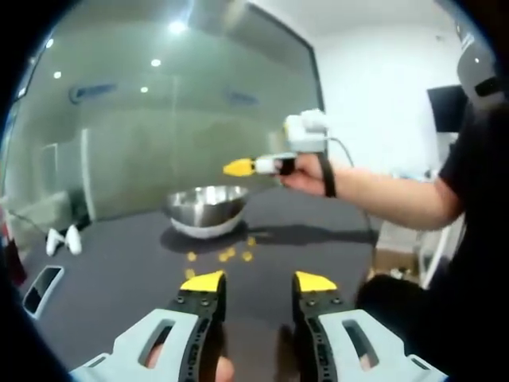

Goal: Pick up the QQ candy scattered on the table and place it into the stainless steel bowl on the table

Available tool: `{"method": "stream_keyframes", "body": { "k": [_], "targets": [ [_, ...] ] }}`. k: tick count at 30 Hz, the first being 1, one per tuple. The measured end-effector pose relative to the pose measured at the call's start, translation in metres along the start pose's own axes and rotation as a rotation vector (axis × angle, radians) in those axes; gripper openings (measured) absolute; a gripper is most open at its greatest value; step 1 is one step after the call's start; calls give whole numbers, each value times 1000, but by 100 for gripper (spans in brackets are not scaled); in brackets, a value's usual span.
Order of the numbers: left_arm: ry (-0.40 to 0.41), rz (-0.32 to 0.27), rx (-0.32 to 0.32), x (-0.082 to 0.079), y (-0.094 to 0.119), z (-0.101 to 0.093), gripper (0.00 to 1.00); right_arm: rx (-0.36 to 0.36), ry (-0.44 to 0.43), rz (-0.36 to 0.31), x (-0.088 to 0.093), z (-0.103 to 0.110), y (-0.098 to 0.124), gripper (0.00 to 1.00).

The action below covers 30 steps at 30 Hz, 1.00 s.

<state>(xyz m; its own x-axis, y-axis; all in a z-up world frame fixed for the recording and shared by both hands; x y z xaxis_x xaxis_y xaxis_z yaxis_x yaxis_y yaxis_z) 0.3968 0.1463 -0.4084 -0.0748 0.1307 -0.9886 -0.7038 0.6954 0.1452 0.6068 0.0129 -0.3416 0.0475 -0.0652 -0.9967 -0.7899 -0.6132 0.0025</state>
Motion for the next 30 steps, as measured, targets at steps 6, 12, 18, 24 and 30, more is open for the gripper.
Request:
{"method": "stream_keyframes", "body": {
  "k": [6,12,18,24,30],
  "targets": [
    [1,-2,7,0,1,-1,35,6,17,20,5,-9,-10,25],
    [3,-5,2,0,2,0,35,6,27,34,7,-4,-1,23],
    [6,-1,3,1,1,0,35,-6,25,29,5,-3,2,22],
    [2,-1,-3,1,1,5,36,-52,73,50,5,5,20,22],
    [9,-5,-13,1,-2,9,36,-98,59,40,10,10,52,21]
  ]
}}
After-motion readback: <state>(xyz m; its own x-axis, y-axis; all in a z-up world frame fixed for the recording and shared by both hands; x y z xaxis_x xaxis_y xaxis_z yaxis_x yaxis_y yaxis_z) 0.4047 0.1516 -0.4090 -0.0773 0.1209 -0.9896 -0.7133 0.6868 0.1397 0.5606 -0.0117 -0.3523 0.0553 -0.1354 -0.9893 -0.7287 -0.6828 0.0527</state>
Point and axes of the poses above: the point that each gripper's makers call its tool centre point, and the gripper's own axes: y roughly backward along the fingers, z roughly to its left, x roughly out of its underside, the point moved 2 cm from there along y, roughly backward along the fingers, and after that the axes turned 2 degrees about -z, right-handed, at the moved point
